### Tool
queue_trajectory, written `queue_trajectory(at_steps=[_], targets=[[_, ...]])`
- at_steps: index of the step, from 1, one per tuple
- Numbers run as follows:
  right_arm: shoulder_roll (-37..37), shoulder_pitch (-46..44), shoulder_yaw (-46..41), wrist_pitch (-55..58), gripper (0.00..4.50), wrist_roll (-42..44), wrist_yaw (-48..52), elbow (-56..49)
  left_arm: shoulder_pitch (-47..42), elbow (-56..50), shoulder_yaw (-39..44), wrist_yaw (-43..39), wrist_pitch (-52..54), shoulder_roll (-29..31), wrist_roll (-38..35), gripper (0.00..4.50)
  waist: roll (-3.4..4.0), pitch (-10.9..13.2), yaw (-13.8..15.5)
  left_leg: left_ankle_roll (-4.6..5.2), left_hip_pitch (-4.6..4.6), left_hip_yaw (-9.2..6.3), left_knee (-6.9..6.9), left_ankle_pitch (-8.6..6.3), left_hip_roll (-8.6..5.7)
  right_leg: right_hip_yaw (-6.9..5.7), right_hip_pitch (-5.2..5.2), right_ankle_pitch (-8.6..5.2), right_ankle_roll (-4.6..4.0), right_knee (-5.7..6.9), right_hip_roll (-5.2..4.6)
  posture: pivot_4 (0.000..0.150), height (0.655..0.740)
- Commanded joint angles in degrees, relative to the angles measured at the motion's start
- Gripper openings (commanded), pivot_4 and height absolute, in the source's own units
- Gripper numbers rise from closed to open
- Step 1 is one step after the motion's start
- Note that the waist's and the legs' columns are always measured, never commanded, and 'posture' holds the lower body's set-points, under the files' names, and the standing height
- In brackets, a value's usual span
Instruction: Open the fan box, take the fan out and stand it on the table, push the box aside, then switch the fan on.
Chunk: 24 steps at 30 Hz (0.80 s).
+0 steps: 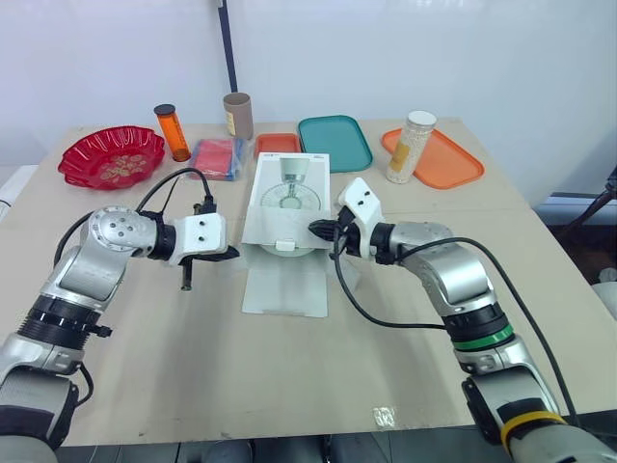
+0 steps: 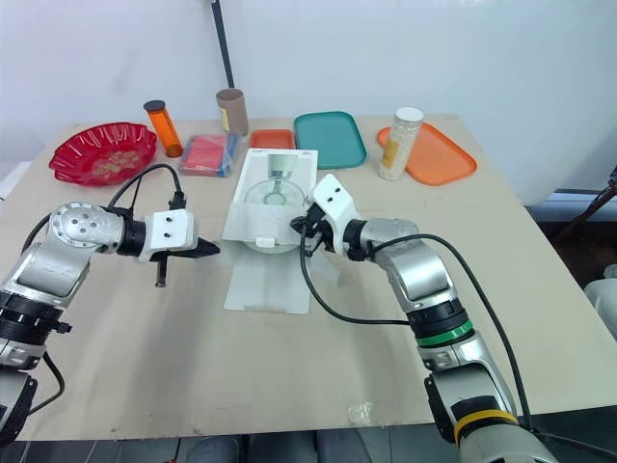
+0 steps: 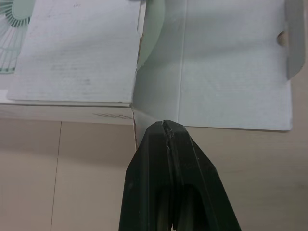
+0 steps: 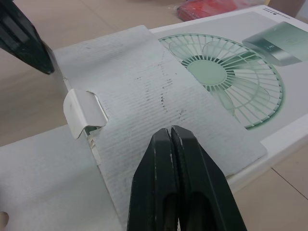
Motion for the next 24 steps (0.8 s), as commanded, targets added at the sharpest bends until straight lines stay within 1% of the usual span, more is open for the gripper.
queue_trajectory(at_steps=[1, 5, 12, 19, 24], targets=[[-0.2, 0.0, 0.3, 0.0, 0.04, -0.4, 0.8, -0.2, 0.1, 1.7, 1.5, 5.2, -0.1, -2.9, 0.9, 0.0, 0.0, 0.0, 0.0, 0.0, 0.0, 0.0, 0.0, 0.0, -0.02, 0.0, 0.01, 0.0, 0.0, 0.0, -0.02, 0.15, 0.74], [-0.5, 0.0, 0.2, 0.1, 0.04, -0.7, 1.1, -0.3, 1.0, 2.8, 1.8, 9.0, -0.1, -5.6, 1.4, 0.0, 0.0, 0.0, 0.0, 0.0, 0.0, -0.01, 0.02, 0.0, -0.02, 0.0, 0.01, 0.0, 0.0, 0.01, -0.02, 0.15, 0.74], [-1.0, 0.3, 0.3, 0.5, 0.04, -0.9, 1.5, -1.0, 2.6, 2.4, 3.6, 16.1, 3.5, -10.7, 0.9, 0.0, 0.0, 0.0, 0.1, 0.0, -0.02, -0.03, 0.03, 0.0, -0.06, -0.01, 0.03, 0.0, 0.01, 0.01, -0.07, 0.15, 0.74], [-1.0, 0.0, 0.4, 0.5, 0.04, -1.1, 1.5, -0.8, 2.6, 1.5, 6.8, 19.0, 8.1, -14.2, -2.2, 0.0, -0.01, 0.0, 0.2, -0.01, -0.02, -0.04, 0.04, 0.0, -0.08, -0.02, 0.04, 0.0, 0.01, 0.01, -0.09, 0.15, 0.74], [-0.7, 0.0, 0.5, 0.4, 0.04, -1.1, 1.3, -0.8, 3.5, -1.4, 8.2, 19.0, 11.6, -14.5, -4.2, 0.0, 0.0, 0.0, 0.2, -0.01, -0.02, -0.05, 0.04, 0.01, -0.07, -0.02, 0.04, 0.0, 0.01, 0.01, -0.09, 0.15, 0.74]])
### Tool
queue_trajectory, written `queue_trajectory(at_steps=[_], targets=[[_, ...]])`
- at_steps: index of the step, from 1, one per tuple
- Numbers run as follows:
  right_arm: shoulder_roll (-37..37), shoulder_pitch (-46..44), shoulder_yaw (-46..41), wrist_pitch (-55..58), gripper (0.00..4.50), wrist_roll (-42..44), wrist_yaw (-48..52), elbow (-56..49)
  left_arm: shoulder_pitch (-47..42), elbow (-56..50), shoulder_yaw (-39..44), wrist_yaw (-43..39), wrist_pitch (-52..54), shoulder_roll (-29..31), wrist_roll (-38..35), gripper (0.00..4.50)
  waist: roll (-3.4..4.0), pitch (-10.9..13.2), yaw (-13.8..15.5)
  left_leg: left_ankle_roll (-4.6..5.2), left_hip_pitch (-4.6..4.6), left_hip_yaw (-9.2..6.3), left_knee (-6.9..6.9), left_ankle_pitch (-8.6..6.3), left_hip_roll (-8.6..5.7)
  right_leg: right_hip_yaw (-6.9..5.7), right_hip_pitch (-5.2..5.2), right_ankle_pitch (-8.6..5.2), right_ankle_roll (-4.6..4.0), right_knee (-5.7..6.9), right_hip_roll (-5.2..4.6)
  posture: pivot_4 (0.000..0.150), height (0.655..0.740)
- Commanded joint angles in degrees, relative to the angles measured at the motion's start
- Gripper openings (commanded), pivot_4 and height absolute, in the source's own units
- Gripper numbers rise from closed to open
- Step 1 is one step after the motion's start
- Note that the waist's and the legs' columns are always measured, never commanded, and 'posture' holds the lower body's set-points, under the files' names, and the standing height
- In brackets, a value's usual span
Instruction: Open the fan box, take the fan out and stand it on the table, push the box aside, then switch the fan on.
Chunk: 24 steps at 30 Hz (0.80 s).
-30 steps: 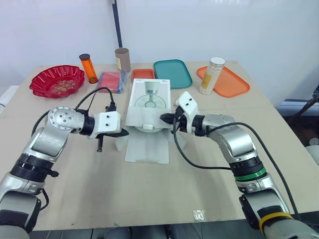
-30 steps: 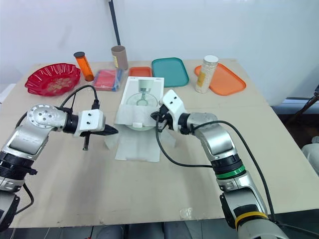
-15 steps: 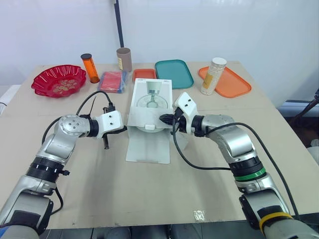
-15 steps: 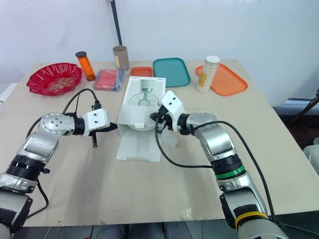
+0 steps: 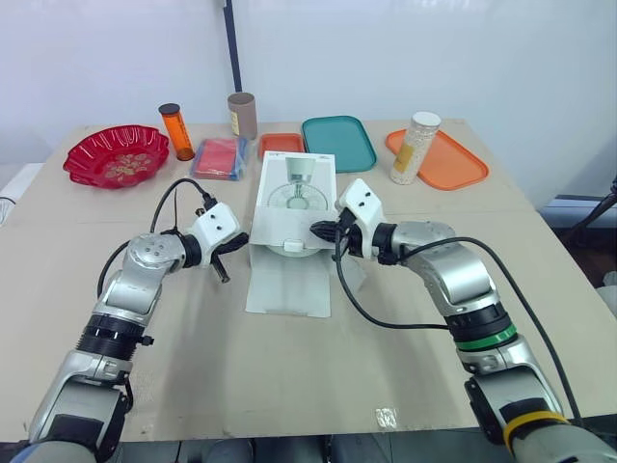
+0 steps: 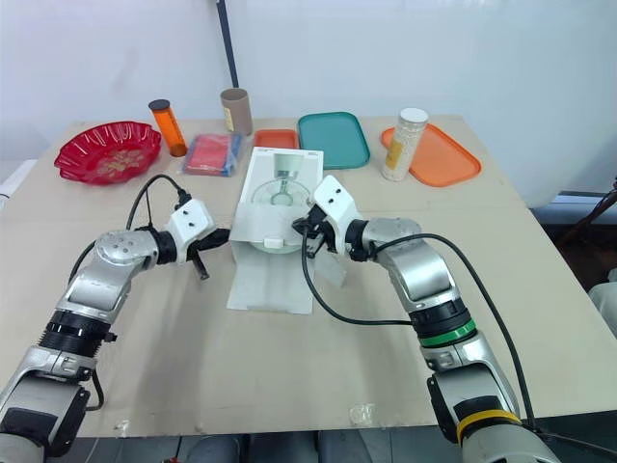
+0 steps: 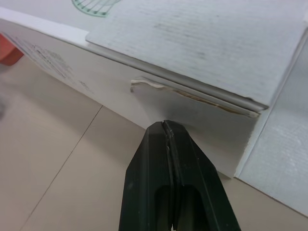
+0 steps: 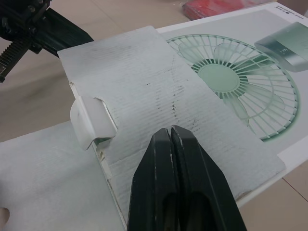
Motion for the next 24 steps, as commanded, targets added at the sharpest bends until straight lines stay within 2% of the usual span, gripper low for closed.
queue_trajectory(at_steps=[1, 9, 13, 19, 24], targets=[[0.1, 0.1, 0.4, 0.2, 0.04, -0.4, 0.3, -0.6, 0.5, -5.2, 1.8, 0.0, 1.2, 0.1, -2.4, 0.0, 0.0, 0.0, 0.0, 0.0, 0.0, 0.0, 0.0, 0.0, 0.0, 0.0, 0.0, 0.0, 0.0, 0.0, 0.0, 0.15, 0.74], [0.0, 0.0, 0.6, 0.1, 0.04, -0.4, 0.6, -1.0, 5.9, -15.2, 4.7, -0.9, 6.6, 4.5, -4.9, 0.0, 0.0, 0.0, -0.1, -0.01, 0.0, -0.01, -0.01, 0.0, 0.02, 0.0, -0.01, 0.0, 0.0, 0.0, 0.0, 0.15, 0.74], [0.0, -0.6, 0.7, -0.2, 0.04, -0.4, 0.8, -0.8, 9.1, -24.1, 8.8, -1.4, 11.0, 8.1, -8.9, 0.0, 0.0, 0.0, -0.1, -0.01, 0.01, 0.0, -0.04, 0.0, 0.04, 0.0, -0.02, 0.0, 0.0, 0.0, 0.02, 0.15, 0.74], [0.0, -1.3, 1.1, -0.7, 0.04, -0.6, 1.6, 0.2, 11.0, -39.5, 12.9, -2.0, 21.4, 9.8, -20.0, 0.0, -0.01, 0.0, -0.1, -0.01, 0.0, 0.0, -0.03, 0.0, 0.03, 0.0, 0.01, -0.01, 0.02, -0.03, 0.0, 0.15, 0.74], [-0.2, -3.0, 0.9, -1.2, 0.04, -1.0, 2.2, 1.8, 13.4, -47.3, 14.6, 2.3, 31.7, 6.5, -31.2, 0.0, -0.01, 0.0, -0.1, -0.01, 0.03, 0.01, -0.03, 0.0, 0.05, 0.02, 0.01, -0.01, 0.02, -0.02, 0.02, 0.15, 0.74]])
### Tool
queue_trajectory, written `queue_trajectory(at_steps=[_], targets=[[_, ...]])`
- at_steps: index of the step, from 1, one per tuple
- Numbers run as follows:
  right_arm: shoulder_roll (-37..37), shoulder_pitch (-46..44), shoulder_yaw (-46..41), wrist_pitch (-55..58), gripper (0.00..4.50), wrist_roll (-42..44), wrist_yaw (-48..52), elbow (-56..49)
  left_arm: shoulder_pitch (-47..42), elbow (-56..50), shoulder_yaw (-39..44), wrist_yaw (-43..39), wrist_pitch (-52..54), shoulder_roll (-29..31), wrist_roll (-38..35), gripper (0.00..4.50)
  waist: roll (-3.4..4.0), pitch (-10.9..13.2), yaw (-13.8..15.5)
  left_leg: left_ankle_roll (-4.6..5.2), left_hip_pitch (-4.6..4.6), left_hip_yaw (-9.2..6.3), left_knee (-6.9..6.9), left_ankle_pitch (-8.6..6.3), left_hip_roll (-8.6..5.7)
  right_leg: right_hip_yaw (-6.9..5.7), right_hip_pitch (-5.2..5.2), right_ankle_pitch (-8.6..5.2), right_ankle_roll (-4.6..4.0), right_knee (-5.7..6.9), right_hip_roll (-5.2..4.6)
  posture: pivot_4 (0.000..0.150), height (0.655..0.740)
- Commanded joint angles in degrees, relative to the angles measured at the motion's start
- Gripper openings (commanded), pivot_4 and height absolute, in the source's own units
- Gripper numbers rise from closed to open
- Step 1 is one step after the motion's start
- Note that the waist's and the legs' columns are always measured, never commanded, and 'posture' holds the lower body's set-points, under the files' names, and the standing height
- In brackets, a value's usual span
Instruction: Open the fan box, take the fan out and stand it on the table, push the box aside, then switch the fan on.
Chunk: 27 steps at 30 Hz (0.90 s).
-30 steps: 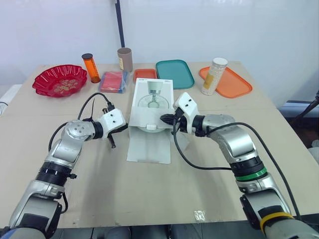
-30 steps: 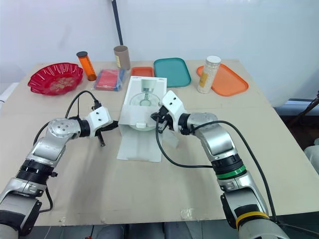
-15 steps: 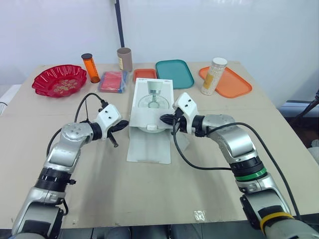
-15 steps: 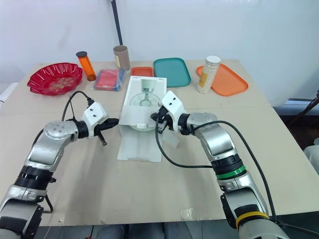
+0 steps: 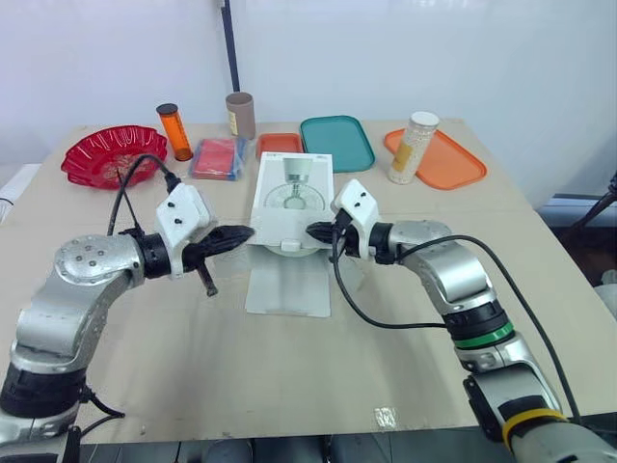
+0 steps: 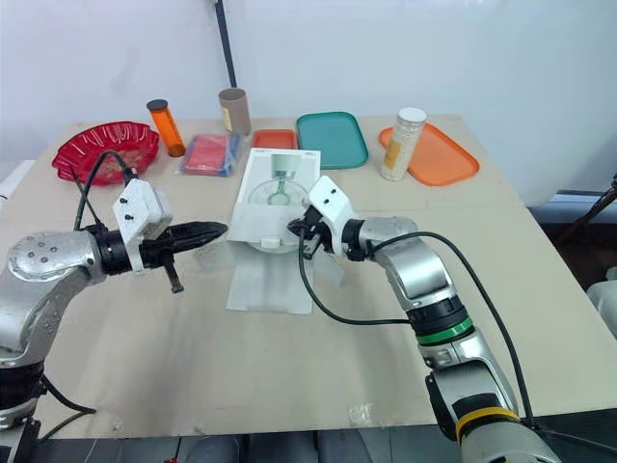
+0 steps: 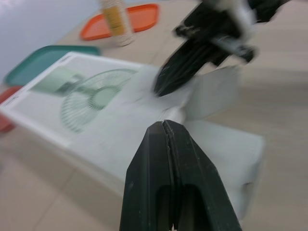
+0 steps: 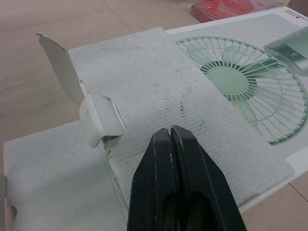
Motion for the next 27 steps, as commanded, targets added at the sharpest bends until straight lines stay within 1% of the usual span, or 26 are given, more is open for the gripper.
queue_trajectory(at_steps=[1, 2, 4, 7, 12, 18, 22, 24, 25, 27], targets=[[-0.4, -2.0, -0.2, -0.8, 0.04, -0.7, 0.7, 0.9, 1.9, -3.5, 2.2, 4.8, 6.2, -3.0, -6.5, 0.0, 0.0, 0.0, 0.0, 0.0, 0.01, 0.0, 0.01, 0.0, 0.0, 0.0, 0.0, 0.0, 0.0, 0.01, 0.0, 0.15, 0.74], [-0.5, -2.5, -0.5, -0.9, 0.04, -0.9, 0.8, 1.3, 2.8, -3.4, 2.3, 6.6, 7.5, -4.5, -7.8, 0.0, 0.0, 0.0, 0.0, 0.0, 0.02, 0.0, 0.01, 0.0, 0.0, 0.0, 0.01, 0.01, -0.01, 0.01, 0.01, 0.15, 0.74], [-0.8, -3.5, -1.0, -0.9, 0.04, -1.0, 1.0, 2.1, 5.2, -3.2, 2.5, 11.0, 11.1, -9.4, -11.8, 0.0, 0.0, 0.0, 0.0, 0.0, 0.03, 0.01, 0.02, 0.0, 0.0, 0.01, 0.01, 0.01, -0.02, 0.01, 0.01, 0.15, 0.74], [-1.2, -4.1, -1.2, -1.0, 0.04, -1.1, 1.3, 2.5, 7.8, -4.0, 2.8, 15.9, 15.1, -14.6, -16.4, 0.0, -0.02, 0.0, 0.0, 0.0, -0.02, -0.01, 0.02, 0.0, 0.0, 0.0, 0.0, 0.01, -0.02, -0.01, 0.0, 0.15, 0.74], [-1.7, -4.4, -1.2, -1.1, 0.04, -1.3, 1.8, 2.8, 11.4, -3.7, 2.4, 21.0, 17.9, -18.2, -20.5, 0.0, -0.01, 0.0, 0.0, 0.0, 0.0, 0.0, 0.01, 0.0, 0.0, 0.01, 0.0, 0.01, -0.02, 0.0, 0.0, 0.15, 0.74], [-2.5, -4.4, -1.2, -0.9, 0.04, -1.7, 2.6, 2.5, 14.0, 1.4, 5.4, 27.5, 18.7, -24.0, -25.6, 0.0, 0.0, 0.0, 0.1, -0.01, 0.02, 0.01, 0.02, 0.01, -0.01, 0.02, 0.01, 0.02, -0.03, 0.0, 0.0, 0.15, 0.74], [-3.5, -4.3, -1.3, -0.9, 0.04, -1.9, 3.1, 2.3, 13.8, 6.5, 7.4, 31.5, 17.4, -29.4, -28.8, 0.0, -0.01, 0.0, 0.2, -0.01, 0.0, 0.0, 0.02, 0.01, -0.02, 0.01, 0.02, 0.02, -0.03, -0.02, -0.02, 0.15, 0.74], [-4.2, -4.4, -1.2, -1.3, 0.0, -2.4, 3.5, 2.7, 13.3, 8.3, 6.7, 32.6, 16.7, -30.9, -28.5, 0.54, -0.01, 0.0, 0.3, -0.02, 0.0, 0.0, 0.02, 0.01, -0.03, 0.01, 0.02, 0.02, -0.03, -0.02, -0.02, 0.15, 0.74], [-4.5, -4.4, -1.1, -1.5, 0.0, -2.6, 3.7, 2.9, 13.0, 9.5, 6.1, 33.1, 16.2, -31.7, -28.0, 0.68, -0.01, 0.0, 0.3, -0.02, 0.0, 0.0, 0.02, 0.01, -0.03, 0.01, 0.02, 0.02, -0.03, -0.02, -0.02, 0.15, 0.74], [-4.7, -4.9, -1.1, -1.8, 0.0, -2.8, 3.9, 3.4, 12.2, 11.5, 6.2, 33.6, 15.9, -32.9, -28.5, 1.42, -0.01, 0.0, 0.4, -0.02, 0.01, 0.0, 0.03, 0.01, -0.04, 0.01, 0.03, 0.02, -0.03, -0.03, -0.03, 0.15, 0.74]])
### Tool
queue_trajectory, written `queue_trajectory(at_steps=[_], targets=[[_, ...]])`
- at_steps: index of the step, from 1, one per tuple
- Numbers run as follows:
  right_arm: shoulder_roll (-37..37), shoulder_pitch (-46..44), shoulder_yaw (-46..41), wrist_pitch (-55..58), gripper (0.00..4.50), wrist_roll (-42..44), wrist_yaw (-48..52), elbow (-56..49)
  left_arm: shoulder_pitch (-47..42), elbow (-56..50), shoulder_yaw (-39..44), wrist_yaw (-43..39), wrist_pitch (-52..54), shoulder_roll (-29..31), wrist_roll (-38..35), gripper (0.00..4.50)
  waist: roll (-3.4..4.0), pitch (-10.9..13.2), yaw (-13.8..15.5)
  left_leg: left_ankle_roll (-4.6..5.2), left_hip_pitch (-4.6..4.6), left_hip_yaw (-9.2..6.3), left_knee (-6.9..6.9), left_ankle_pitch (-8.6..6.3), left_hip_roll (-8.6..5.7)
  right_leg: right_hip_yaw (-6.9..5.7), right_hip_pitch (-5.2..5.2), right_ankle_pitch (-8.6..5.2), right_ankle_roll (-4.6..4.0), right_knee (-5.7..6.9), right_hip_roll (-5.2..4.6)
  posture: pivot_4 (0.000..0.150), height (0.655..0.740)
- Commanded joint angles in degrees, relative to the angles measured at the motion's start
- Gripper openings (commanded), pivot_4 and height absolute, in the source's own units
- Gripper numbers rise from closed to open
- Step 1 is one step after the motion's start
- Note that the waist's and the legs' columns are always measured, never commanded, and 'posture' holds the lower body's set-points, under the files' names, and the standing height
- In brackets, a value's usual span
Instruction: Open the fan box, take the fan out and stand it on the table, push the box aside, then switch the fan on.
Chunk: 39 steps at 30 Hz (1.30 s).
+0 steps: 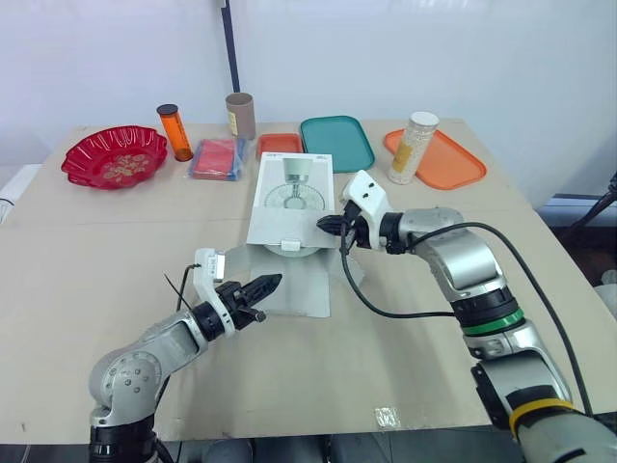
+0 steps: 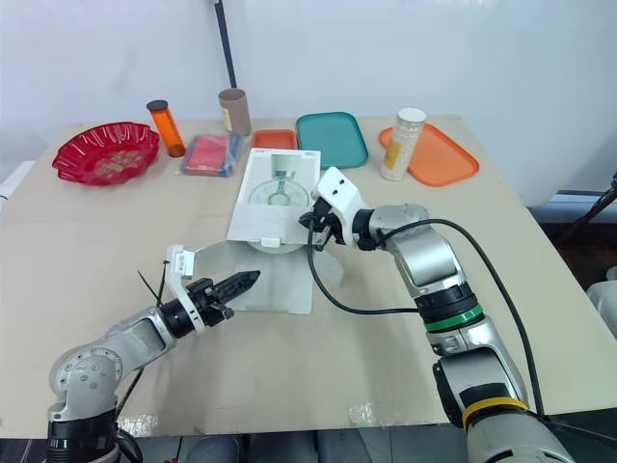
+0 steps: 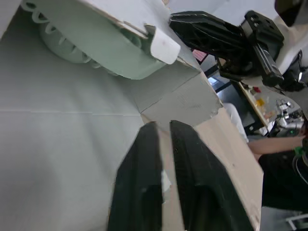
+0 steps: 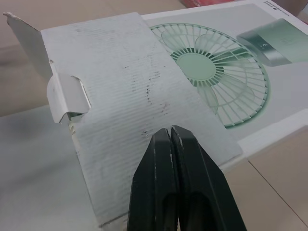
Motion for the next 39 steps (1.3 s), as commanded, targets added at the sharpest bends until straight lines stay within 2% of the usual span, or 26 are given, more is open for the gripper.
queue_trajectory(at_steps=[1, 3, 22, 39], targets=[[-1.0, -2.0, -1.0, -1.1, 0.0, -0.6, 0.7, 0.1, -2.0, 3.2, 0.6, 1.6, -1.5, -2.0, -1.8, 1.63, 0.0, 0.0, 0.0, 0.0, 0.0, 0.0, 0.0, 0.0, 0.01, 0.0, -0.01, 0.0, 0.0, 0.0, 0.01, 0.15, 0.74], [-1.0, -2.2, -1.0, -1.3, 0.0, -0.7, 0.7, 0.2, -3.2, 5.5, 1.8, 2.7, -1.5, -3.3, -3.3, 2.39, 0.0, 0.0, 0.1, -0.01, 0.0, 0.0, 0.0, 0.0, 0.0, 0.0, -0.01, 0.0, 0.0, 0.0, 0.01, 0.15, 0.74], [-1.9, -2.2, -1.2, -0.5, 0.0, -1.4, 1.1, -1.1, -6.7, 14.9, 4.5, 6.4, -3.4, -9.7, -10.6, 2.39, 0.0, 0.0, 0.1, -0.04, -0.01, 0.0, -0.01, 0.02, -0.01, 0.01, -0.01, 0.0, 0.0, -0.02, 0.0, 0.15, 0.74], [-1.9, -1.9, -1.3, -0.6, 0.0, -1.9, 0.9, -1.8, -9.5, 18.9, 5.1, 8.8, -4.4, -11.7, -13.4, 2.39, 0.0, 0.0, 0.1, -0.07, -0.01, 0.0, -0.02, 0.04, -0.03, 0.01, -0.01, 0.0, 0.01, -0.03, 0.0, 0.15, 0.74]])
